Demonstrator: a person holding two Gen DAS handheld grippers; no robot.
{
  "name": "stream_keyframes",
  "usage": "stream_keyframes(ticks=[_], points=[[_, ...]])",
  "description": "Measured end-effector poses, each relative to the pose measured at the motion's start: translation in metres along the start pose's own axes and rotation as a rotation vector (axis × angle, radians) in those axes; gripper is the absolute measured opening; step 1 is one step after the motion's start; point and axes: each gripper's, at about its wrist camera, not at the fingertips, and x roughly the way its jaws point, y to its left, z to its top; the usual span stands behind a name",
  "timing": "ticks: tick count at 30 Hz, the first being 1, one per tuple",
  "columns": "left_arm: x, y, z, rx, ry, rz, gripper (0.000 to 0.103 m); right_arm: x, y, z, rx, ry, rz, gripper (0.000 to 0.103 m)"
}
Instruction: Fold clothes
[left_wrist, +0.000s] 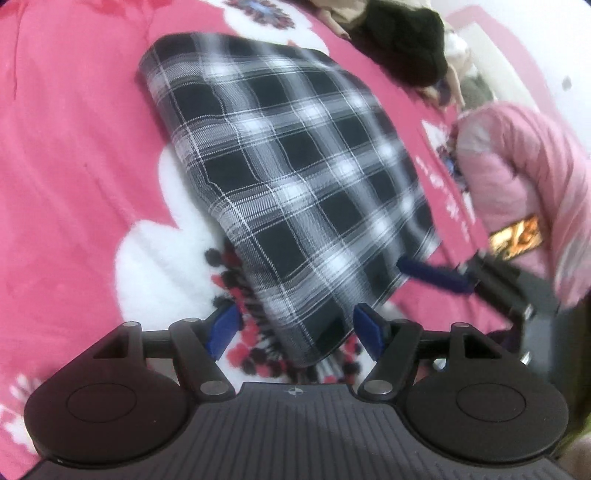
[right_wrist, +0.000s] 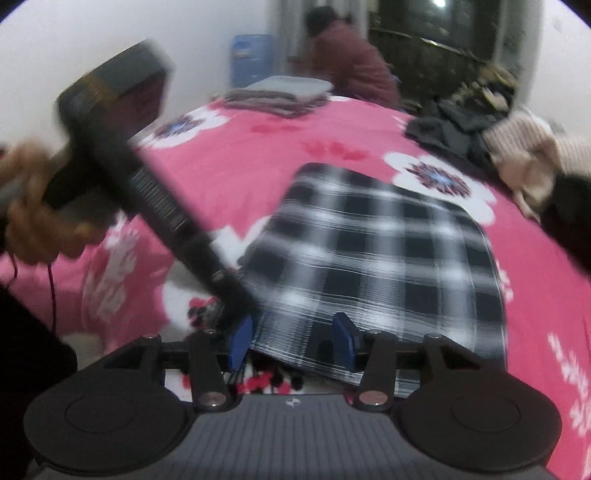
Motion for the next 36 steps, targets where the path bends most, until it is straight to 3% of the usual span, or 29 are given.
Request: stream_keyframes(ticks=[2,5,15,23,29,31,36], points=[[0.000,0.002,0.003,-0.037,0.005,-0.047,0.068,0.005,0.011,-0.002,-0.042,-0.005,-0.008,0.060],[0.000,0.003,0.007,-0.084,0.010,-0.114,0.068,0.010,0.027,-0.003,-0.104,-0.021,-0.021,0.061],[-0.004,0.007,0.014,-0.175,-0.003,-0.215,0.068,0.027,0.056,-0.003,-0.145,-0.048,-0.083,0.063],[-0.006,0.002,0.019,-0.205,-0.024,-0.275,0.068,0.038,0.072,-0.001,-0.188,-0.039,-0.181,0.065],[-0.007,0.001,0.018,-0.203,-0.035,-0.286,0.068,0.039,0.066,-0.001,-0.157,-0.025,-0.239,0.042],[-0.009,0.002,0.017,-0.198,-0.038,-0.282,0.068,0.038,0.064,-0.002,-0.148,-0.020,-0.249,0.026],[-0.013,0.009,0.013,-0.198,-0.074,-0.240,0.068,0.033,0.061,-0.002,-0.153,-0.029,-0.261,0.017]])
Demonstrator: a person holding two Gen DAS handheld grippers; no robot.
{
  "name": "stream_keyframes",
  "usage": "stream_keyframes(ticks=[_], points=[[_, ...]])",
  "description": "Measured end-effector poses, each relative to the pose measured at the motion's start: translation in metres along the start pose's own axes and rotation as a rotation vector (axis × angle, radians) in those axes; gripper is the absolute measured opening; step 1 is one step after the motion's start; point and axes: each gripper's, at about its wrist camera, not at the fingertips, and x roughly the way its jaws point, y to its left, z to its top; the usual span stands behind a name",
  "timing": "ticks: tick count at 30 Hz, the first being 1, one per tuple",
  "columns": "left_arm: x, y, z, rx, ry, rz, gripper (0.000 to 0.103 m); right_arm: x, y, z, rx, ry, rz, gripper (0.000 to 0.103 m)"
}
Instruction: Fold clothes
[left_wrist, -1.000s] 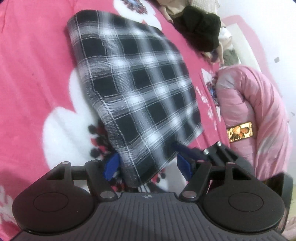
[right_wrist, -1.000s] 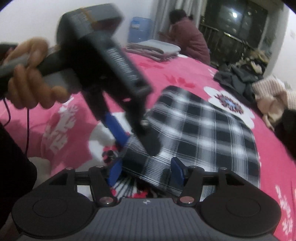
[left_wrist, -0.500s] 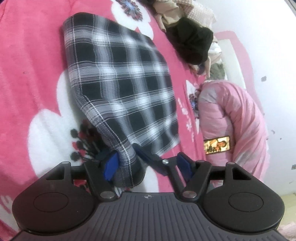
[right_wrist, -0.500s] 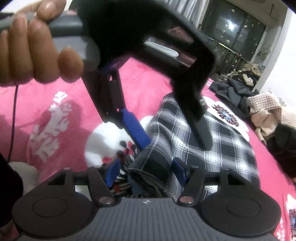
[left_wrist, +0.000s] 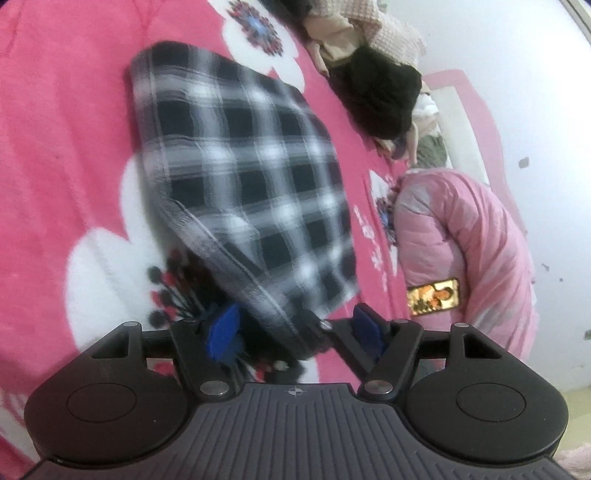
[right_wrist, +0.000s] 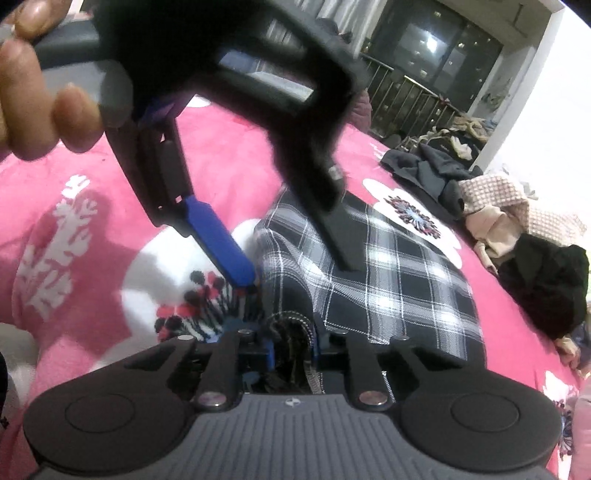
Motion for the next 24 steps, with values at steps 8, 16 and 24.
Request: stream_keyframes(ticks=[8,16,24], points=[[0.022,0.017,0.016,-0.035,-0.017,0.008,0.068,-0.004,-0.009,0.006,0.013,-0.032,-0.011,0.016],[0.064,0.001,0.031,0.041,0.069,-0.046,0.068,-0.010,-0.012,0.010,0.007,-0.063,-0.028,0.015],[0.077,-0.005,0.037,0.066,0.065,-0.081,0.068,-0.017,-0.018,0.015,0.021,-0.095,-0.048,0.015]])
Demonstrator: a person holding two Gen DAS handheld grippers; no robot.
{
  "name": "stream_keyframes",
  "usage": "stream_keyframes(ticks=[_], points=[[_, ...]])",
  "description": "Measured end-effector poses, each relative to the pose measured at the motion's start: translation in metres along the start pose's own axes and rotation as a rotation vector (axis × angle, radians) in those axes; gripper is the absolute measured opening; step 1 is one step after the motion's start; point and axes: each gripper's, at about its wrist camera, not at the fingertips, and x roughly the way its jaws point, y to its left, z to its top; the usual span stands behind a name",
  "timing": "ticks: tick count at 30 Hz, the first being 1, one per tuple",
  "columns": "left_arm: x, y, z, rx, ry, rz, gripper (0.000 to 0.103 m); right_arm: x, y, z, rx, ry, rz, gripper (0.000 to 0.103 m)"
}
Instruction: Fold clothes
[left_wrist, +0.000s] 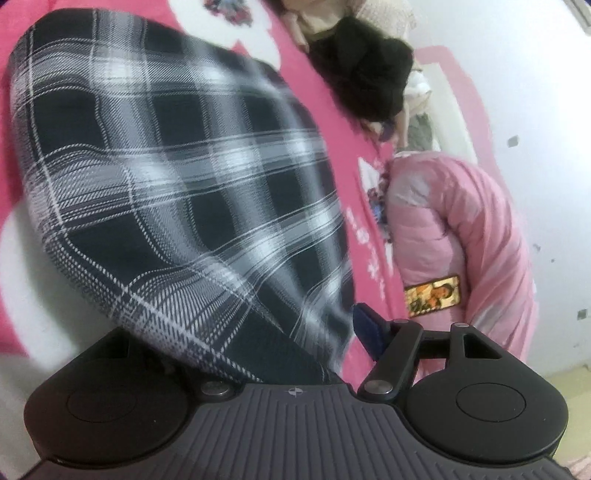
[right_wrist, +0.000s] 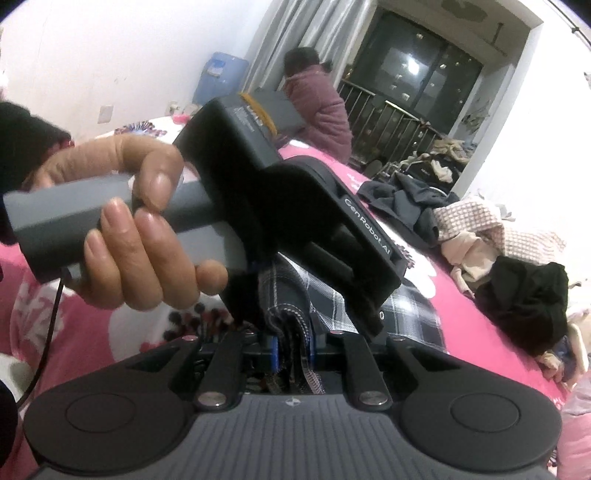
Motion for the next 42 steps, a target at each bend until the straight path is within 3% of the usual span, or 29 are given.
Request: stream_keyframes(ticks=[6,14,20,28,36,42], points=[[0.005,0.010,-0.003,-0.042,-0.010,0.006,0.065,0.001,-0.002,-0.002,0.001,-0.003,0.003,0.015],[-0.009,0.016,0.002,-0.137,-0.095,-0.002,0.063,-0.002,-0.004,-0.001,0.004,-0.024,-0.003,0.015],[0.003,0.009,0.002,-0.084,-0.035,0.011,0.065,-0.002,-0.003,-0.002,0.002,-0.024,0.000,0.015],[0.007,0.014,0.004,-0.091,-0.044,0.002,0.065,0.001,0.000,-0.003,0.007,-0.016,0.017,0.015],[0.007,0.016,-0.001,-0.045,-0.055,-0.003,0.062,0.001,-0.006,-0.006,0.064,0.026,0.104,0.022],[0.005,0.015,-0.002,-0.025,-0.059,-0.006,0.064,-0.016,-0.034,-0.013,0.254,0.060,0.225,0.028]])
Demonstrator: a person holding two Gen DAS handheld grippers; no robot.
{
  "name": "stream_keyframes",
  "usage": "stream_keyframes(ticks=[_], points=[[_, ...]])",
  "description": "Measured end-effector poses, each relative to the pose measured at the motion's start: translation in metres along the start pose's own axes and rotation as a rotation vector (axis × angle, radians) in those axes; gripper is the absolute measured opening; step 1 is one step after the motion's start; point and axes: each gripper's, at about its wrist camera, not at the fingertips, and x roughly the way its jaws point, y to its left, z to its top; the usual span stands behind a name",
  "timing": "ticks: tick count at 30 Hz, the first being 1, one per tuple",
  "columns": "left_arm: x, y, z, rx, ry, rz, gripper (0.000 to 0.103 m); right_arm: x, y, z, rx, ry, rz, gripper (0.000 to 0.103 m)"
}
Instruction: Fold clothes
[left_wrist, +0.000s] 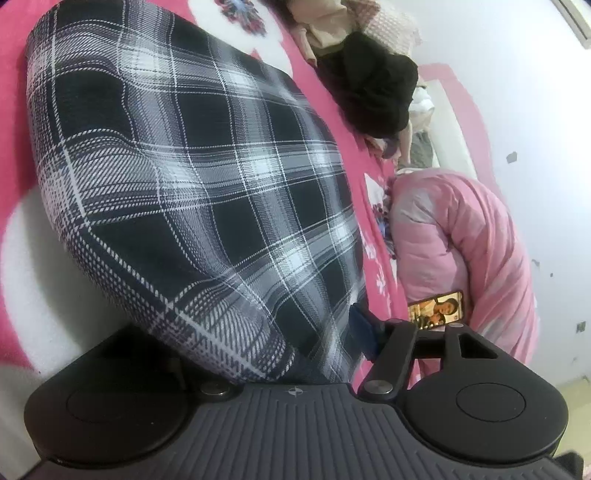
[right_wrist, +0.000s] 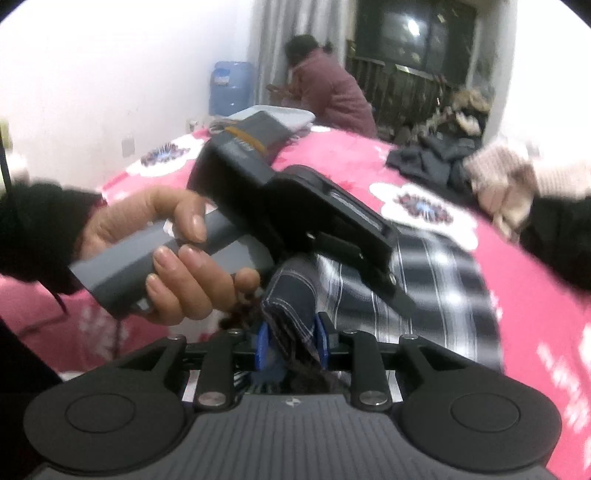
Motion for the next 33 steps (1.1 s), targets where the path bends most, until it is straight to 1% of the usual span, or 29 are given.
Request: stream_keyframes(ticks=[1,4,6,8,11,14,15,16,18,19,20,21,22,23,25,27,28,30,33], points=[[0.000,-0.001,0.000,0.007,0.003,-0.001,0.065,-0.003,-0.006,0.000,0.041,0.006,0.015,0.028],[0.000,-0.004,0.000,0.041,0.016,-0.002,0.071,-0.015,-0.024,0.000,0.146,0.012,0.039,0.028],[0.000,-0.006,0.000,0.056,0.020,-0.001,0.076,-0.022,-0.035,0.000,0.193,0.008,0.041,0.028],[0.001,-0.008,-0.001,0.060,0.023,0.000,0.078,-0.031,-0.046,0.003,0.225,-0.009,0.038,0.028],[0.000,-0.007,-0.001,0.047,0.018,-0.001,0.079,-0.046,-0.063,0.011,0.204,-0.066,0.014,0.028],[0.000,-0.007,-0.001,0.045,0.014,0.008,0.076,-0.058,-0.093,0.024,0.198,-0.143,-0.024,0.030],[0.000,-0.007,-0.001,0.042,0.006,0.017,0.073,-0.059,-0.108,0.028,0.208,-0.165,-0.042,0.034],[0.001,-0.007,-0.001,0.033,-0.005,0.029,0.072,-0.058,-0.126,0.031,0.232,-0.175,-0.057,0.036],[0.000,-0.004,-0.001,0.010,-0.010,0.045,0.060,-0.053,-0.161,0.035,0.291,-0.185,-0.067,0.038],[-0.001,-0.002,-0.001,-0.004,-0.011,0.050,0.057,-0.046,-0.180,0.036,0.333,-0.174,-0.048,0.043],[-0.002,0.001,0.000,-0.019,-0.011,0.049,0.051,-0.034,-0.200,0.036,0.392,-0.148,-0.010,0.043],[-0.004,0.005,0.000,-0.035,-0.011,0.043,0.047,-0.021,-0.220,0.035,0.450,-0.122,0.029,0.046],[-0.004,0.008,0.001,-0.048,-0.010,0.040,0.045,-0.008,-0.240,0.034,0.509,-0.096,0.067,0.056],[-0.005,0.010,0.001,-0.057,-0.008,0.039,0.042,0.004,-0.260,0.033,0.567,-0.072,0.105,0.059],[-0.004,0.011,0.001,-0.062,-0.006,0.040,0.039,0.030,-0.290,0.024,0.687,-0.042,0.177,0.060],[-0.004,0.010,0.001,-0.057,-0.003,0.042,0.039,0.064,-0.319,0.012,0.822,-0.015,0.293,0.061],[-0.003,0.010,0.001,-0.055,-0.001,0.042,0.038,0.079,-0.325,0.007,0.865,0.007,0.322,0.062],[-0.003,0.010,0.002,-0.052,0.004,0.041,0.038,0.110,-0.335,0.004,0.894,0.069,0.416,0.063],[-0.002,0.012,0.003,-0.051,0.010,0.038,0.035,0.151,-0.330,0.008,0.847,0.184,0.490,0.063]])
